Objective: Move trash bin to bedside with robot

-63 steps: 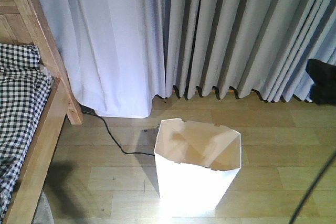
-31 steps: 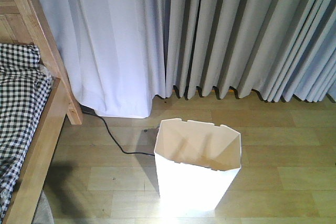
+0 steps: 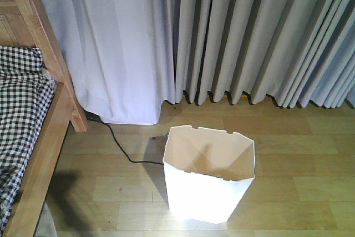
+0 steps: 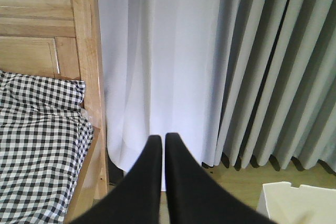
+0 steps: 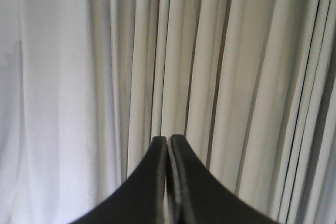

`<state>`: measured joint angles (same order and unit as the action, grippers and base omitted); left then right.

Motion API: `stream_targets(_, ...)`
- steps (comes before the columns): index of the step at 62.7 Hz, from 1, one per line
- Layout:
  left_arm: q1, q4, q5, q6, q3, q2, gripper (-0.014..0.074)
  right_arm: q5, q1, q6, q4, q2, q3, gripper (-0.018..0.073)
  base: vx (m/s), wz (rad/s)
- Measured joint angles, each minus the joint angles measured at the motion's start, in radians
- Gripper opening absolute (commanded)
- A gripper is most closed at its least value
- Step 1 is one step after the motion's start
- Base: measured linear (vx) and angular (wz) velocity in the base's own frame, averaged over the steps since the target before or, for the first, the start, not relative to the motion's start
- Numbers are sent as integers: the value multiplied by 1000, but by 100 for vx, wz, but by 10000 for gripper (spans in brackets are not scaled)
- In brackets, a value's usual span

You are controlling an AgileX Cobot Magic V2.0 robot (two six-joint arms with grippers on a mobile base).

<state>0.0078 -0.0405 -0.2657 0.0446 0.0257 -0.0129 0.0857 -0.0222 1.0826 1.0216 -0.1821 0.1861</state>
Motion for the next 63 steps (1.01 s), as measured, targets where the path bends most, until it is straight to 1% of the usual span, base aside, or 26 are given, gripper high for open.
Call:
stream_targets(10, 0, 0, 0, 0, 0, 0, -6, 1, 0, 0, 18, 0, 0, -9, 0, 0)
stream_targets(33, 0, 0, 0, 0, 0, 0, -6, 2, 0, 0, 18, 0, 0, -9, 0, 0)
stream_targets(37, 0, 0, 0, 0, 0, 0, -6, 2, 0, -13, -2, 0, 0, -9, 0, 0)
stream_targets(40, 0, 0, 0, 0, 0, 0, -6, 2, 0, -56, -55, 0, -1, -9, 0, 0)
stream_targets(43, 0, 0, 0, 0, 0, 0, -6, 5, 0, -141, -135, 0, -3, -9, 0, 0)
stream_targets(45, 0, 0, 0, 0, 0, 0, -6, 8, 0, -212, -208, 0, -4, -9, 0, 0)
stream_targets(47, 0, 0, 0, 0, 0, 0, -6, 11, 0, -310, -308, 0, -5, -9, 0, 0)
stream_targets(48, 0, 0, 0, 0, 0, 0, -6, 13, 0, -343, -343, 0, -5, -9, 0, 0)
stream_targets(50, 0, 0, 0, 0, 0, 0, -6, 15, 0, -430, -447, 1, -5, -9, 0, 0)
stream_targets(52, 0, 0, 0, 0, 0, 0, -6, 14, 0, -515, -528, 4, -11, -9, 0, 0)
stream_targets(57, 0, 0, 0, 0, 0, 0, -6, -23, 0, -709, -693, 23, -51, -9, 0, 0)
stream_targets(60, 0, 0, 0, 0, 0, 0, -6, -64, 0, -797, -747, 40, -87, -9, 0, 0)
stream_targets(63, 0, 0, 0, 0, 0, 0, -6, -115, 0, -847, -778, 68, -137, -9, 0, 0)
